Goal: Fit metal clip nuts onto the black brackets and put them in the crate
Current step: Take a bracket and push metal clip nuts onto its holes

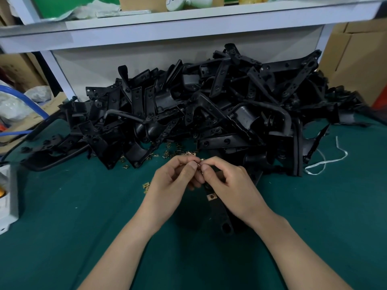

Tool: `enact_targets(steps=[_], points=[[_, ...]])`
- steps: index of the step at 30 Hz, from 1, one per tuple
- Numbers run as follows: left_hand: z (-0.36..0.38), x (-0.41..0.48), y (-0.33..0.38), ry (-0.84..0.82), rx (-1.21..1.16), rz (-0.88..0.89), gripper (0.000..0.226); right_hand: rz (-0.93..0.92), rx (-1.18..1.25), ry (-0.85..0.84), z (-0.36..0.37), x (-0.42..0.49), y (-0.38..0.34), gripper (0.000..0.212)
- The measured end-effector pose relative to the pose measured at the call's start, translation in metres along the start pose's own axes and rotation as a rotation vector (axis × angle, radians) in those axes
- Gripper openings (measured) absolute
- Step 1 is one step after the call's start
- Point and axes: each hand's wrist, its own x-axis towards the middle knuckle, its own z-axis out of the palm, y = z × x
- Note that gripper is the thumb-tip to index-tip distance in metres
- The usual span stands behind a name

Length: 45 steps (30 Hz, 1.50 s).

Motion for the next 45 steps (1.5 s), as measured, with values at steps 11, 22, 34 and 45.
enact_targets(steps=[11,22,34,45], points=[[-0.0003,0.0009,-0.0001,0.025,-0.034,-0.041,0.031,0.003,0.036,-0.013,0.0002,-0.0002,0.0,0.017],[-0.0046,0.0022,-0.001,0.005,-0.154,-0.094,0.024,0.03,0.111,0.023,-0.0008,0.0019,0.002,0.017],[-0.0015,-0.0005,-0.0002,0.11,0.135,0.087,0.03,0.018,0.18,0.044,-0.0013,0.0024,0.0065,0.018],[0.0007,-0.0045,-0.0061,0.225,0.471,0.326,0.035,0.027,0.177,0.045,-0.0008,0.0022,0.0028,0.017]])
